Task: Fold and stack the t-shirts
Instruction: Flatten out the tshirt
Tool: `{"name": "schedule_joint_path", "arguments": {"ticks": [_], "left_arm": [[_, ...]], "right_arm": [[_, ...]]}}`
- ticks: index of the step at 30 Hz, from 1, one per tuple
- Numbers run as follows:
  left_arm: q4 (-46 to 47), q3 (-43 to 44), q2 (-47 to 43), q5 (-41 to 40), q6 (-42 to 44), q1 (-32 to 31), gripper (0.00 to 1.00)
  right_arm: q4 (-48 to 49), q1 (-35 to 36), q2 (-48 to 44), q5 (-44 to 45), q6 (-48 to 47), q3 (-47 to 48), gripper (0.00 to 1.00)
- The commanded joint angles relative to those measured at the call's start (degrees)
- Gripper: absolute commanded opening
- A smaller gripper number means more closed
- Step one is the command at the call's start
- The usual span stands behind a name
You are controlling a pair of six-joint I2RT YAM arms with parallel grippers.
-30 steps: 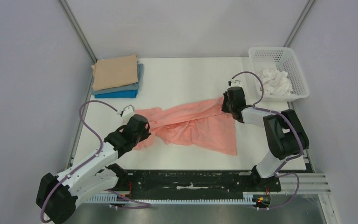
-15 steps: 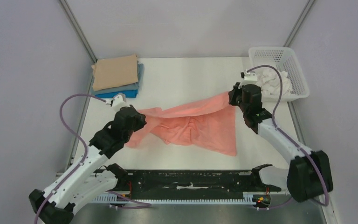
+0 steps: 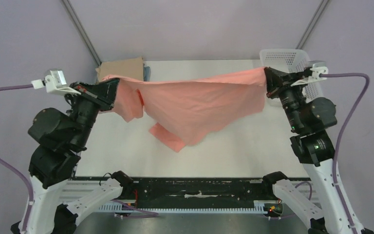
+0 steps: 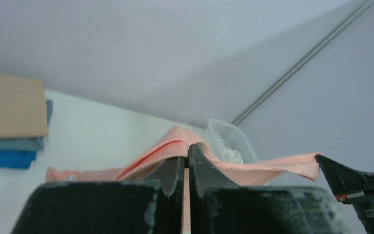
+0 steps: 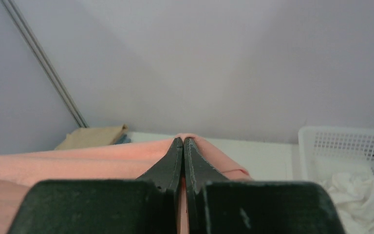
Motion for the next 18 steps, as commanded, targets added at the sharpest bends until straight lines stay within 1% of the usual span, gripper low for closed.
{"name": "schedule_joint_path", "arguments": {"ticks": [1,3,7,11,12,14,18], "left_arm": [[0.06,11.45,4.89,5.68,9.67,0.27,0.02],[-0.60,16.69,6.41,7.07,11.44,0.27,0.02],[-2.62,23.39,8.45,7.76,13.91,0.26,0.02],[-1.85,23.16,9.22,6.54,15.75,0.31,0.02],[-1.28,22.21,9.94,4.66,16.13,0.27,0.02],[0.43,20.08,12.11,-2.22,17.35,0.22,0.02],[4.59,19.66,22.65,-17.05,21.84,0.33,0.02]], "right_arm": [[-3.41,-0.03,-0.99,-2.27,-2.99,9.66,0.00],[-4.72,-0.03,-0.85,-2.55,-3.34,13.62,0.00],[-5.87,-0.06,-0.92,-5.25,-3.82,19.15,0.00],[-6.67,-0.03,-0.24,-3.11,-3.78,20.24,0.00],[-7.03,-0.07,0.43,-1.01,-3.90,20.03,0.00],[-7.36,-0.04,2.35,1.91,-4.34,19.13,0.00],[-6.80,-0.03,8.42,7.73,-6.22,17.82,0.00]]}}
